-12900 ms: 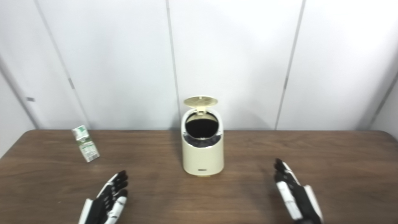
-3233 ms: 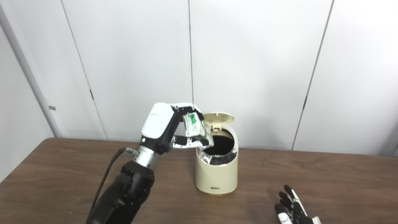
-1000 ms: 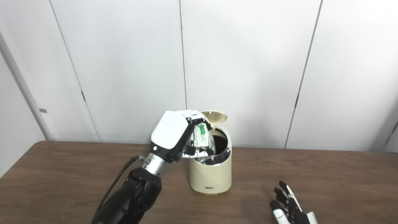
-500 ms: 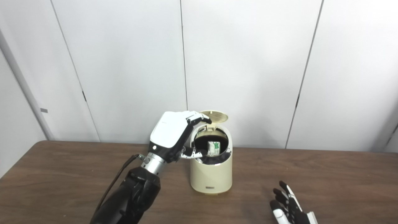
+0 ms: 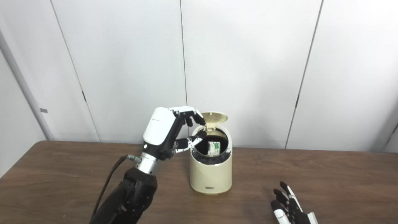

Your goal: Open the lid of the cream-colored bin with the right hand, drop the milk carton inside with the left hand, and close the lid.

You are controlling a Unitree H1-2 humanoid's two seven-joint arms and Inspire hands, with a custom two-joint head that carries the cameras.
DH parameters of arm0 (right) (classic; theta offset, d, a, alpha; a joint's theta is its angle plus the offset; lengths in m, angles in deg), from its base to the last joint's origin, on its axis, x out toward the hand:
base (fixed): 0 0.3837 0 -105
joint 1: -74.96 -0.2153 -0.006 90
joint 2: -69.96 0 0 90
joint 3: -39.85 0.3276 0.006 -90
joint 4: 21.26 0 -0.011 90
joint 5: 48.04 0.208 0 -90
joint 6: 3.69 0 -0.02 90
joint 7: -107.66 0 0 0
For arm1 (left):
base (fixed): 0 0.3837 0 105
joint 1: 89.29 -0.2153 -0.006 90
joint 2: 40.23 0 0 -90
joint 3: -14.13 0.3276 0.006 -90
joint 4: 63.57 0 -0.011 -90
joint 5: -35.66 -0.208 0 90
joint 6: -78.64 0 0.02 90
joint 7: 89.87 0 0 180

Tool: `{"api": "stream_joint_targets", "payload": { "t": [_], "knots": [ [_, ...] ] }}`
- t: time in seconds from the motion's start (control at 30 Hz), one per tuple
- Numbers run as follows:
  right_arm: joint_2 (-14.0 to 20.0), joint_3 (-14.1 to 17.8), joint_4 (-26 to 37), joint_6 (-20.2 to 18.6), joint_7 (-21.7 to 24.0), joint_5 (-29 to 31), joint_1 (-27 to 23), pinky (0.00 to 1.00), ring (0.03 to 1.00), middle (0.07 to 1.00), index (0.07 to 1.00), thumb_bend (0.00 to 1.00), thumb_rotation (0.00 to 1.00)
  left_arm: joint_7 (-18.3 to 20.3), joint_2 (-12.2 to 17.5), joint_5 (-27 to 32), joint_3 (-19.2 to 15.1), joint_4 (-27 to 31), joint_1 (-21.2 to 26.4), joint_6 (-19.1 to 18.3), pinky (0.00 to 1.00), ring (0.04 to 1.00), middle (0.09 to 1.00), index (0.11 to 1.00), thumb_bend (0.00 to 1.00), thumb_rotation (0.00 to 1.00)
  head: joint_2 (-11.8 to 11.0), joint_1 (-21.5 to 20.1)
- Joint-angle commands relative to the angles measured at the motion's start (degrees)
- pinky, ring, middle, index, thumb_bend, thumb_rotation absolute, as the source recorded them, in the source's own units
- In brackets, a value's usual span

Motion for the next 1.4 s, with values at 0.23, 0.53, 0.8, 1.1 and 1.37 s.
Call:
{"api": "stream_joint_targets", "payload": {
  "t": [0.23, 0.53, 0.8, 1.1, 1.37],
  "knots": [
    [1.2, 0.2, 0.8, 3.0, -0.5, -0.6, -1.2, 0.81, 0.887, 0.906, 0.963, 0.51, 0.88, 12.3, -3.8, 20.6, -8.2, 18.5, -4.9, -11.1, 0.33, 0.444, 0.515, 0.486, 0.48, 0.00, 0.4, -0.1],
    [3.5, -1.0, 3.2, 3.3, -0.1, -5.1, -4.0, 0.76, 0.878, 0.899, 0.934, 0.52, 0.92, 16.3, -8.2, 30.6, -16.1, 30.9, -14.6, -30.1, 0.43, 0.462, 0.511, 0.483, 0.50, 0.00, 0.9, -0.2],
    [4.4, -1.2, 5.7, -0.4, 0.9, -6.9, -9.8, 0.73, 0.861, 0.900, 0.903, 0.55, 0.90, 20.4, -8.3, 40.0, -18.3, 32.1, -22.6, -33.8, 0.54, 0.602, 0.678, 0.721, 0.60, 0.28, 1.5, -0.7],
    [5.5, -2.3, 5.8, -1.7, 1.4, -10.6, -17.1, 0.78, 0.918, 0.942, 0.910, 0.55, 0.91, 22.4, -6.4, 41.1, -16.6, 27.9, -30.2, -29.6, 0.85, 0.863, 0.903, 0.937, 0.53, 0.66, 1.7, -0.9],
    [6.0, -4.1, 7.2, -7.7, 4.8, -13.3, -24.3, 0.72, 0.831, 0.909, 0.898, 0.58, 0.94, 23.3, -5.3, 41.5, -15.8, 24.1, -34.5, -25.7, 1.00, 0.992, 0.994, 0.999, 0.54, 0.88, 1.9, -1.0]
  ]
}}
